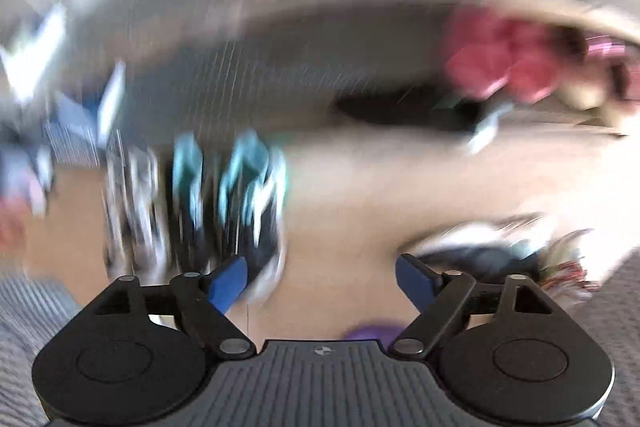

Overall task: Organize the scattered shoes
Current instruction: 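Grasp the purple slide from the pile with the left gripper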

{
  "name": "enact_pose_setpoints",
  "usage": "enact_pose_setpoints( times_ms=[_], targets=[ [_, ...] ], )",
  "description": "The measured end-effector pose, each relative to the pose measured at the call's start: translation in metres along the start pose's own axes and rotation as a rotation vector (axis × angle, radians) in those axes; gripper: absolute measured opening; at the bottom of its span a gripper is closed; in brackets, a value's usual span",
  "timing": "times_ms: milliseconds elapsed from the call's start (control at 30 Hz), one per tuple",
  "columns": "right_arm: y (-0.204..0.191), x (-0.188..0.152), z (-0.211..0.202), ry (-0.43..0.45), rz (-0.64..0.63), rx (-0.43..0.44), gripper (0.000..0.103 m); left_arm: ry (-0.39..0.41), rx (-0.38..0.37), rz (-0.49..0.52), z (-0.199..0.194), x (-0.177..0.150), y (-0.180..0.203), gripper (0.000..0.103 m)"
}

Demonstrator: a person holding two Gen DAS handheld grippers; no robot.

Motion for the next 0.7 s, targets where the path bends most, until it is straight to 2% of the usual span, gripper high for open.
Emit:
enact_pose_setpoints(
  times_ms=[100,133,200,300,367,433,500,567,700],
  targets=[
    [0.053,0.007,-0.017,0.085,0.142,-0.012,0.091,0.002,-0.037,0.044,-0.008,-0.006,0.031,0.09],
    [0.064,0.004,-0.015,0.079,0.166,-0.018,0.091,0.0,-0.053,0.06,-0.01,-0.017,0.046,0.091],
    [0.095,-0.017,0.006,-0.001,0.266,-0.056,0.09,-0.017,-0.07,0.067,-0.008,-0.037,0.065,0.091],
    [0.116,-0.05,0.037,-0.183,0.42,-0.055,0.081,-0.129,-0.093,0.046,0.014,-0.096,0.087,0.091],
    [0.115,-0.053,0.043,-0.252,0.463,0.019,0.078,-0.204,-0.096,0.042,0.028,-0.127,0.095,0.091],
    [0.114,-0.048,0.04,-0.247,0.451,0.04,0.08,-0.276,-0.087,0.052,0.042,-0.148,0.101,0.091],
    [0.116,-0.037,0.034,-0.216,0.42,0.025,0.084,-0.325,-0.082,0.065,0.055,-0.162,0.105,0.091],
    [0.12,-0.03,0.032,-0.212,0.423,0.029,0.086,-0.366,-0.088,0.077,0.068,-0.171,0.11,0.091],
    [0.124,-0.032,0.038,-0.266,0.469,0.078,0.086,-0.414,-0.075,0.095,0.09,-0.169,0.112,0.091]
  ],
)
Point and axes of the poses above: each gripper's, at about its wrist camera, not at the fingertips, and z roughly the way its jaws point, y to its right, x to its top, the point moved 10 cm from there along z, roughly the way its jaws point, and after that the axes turned 14 degrees about -x, right-handed, at the moved point
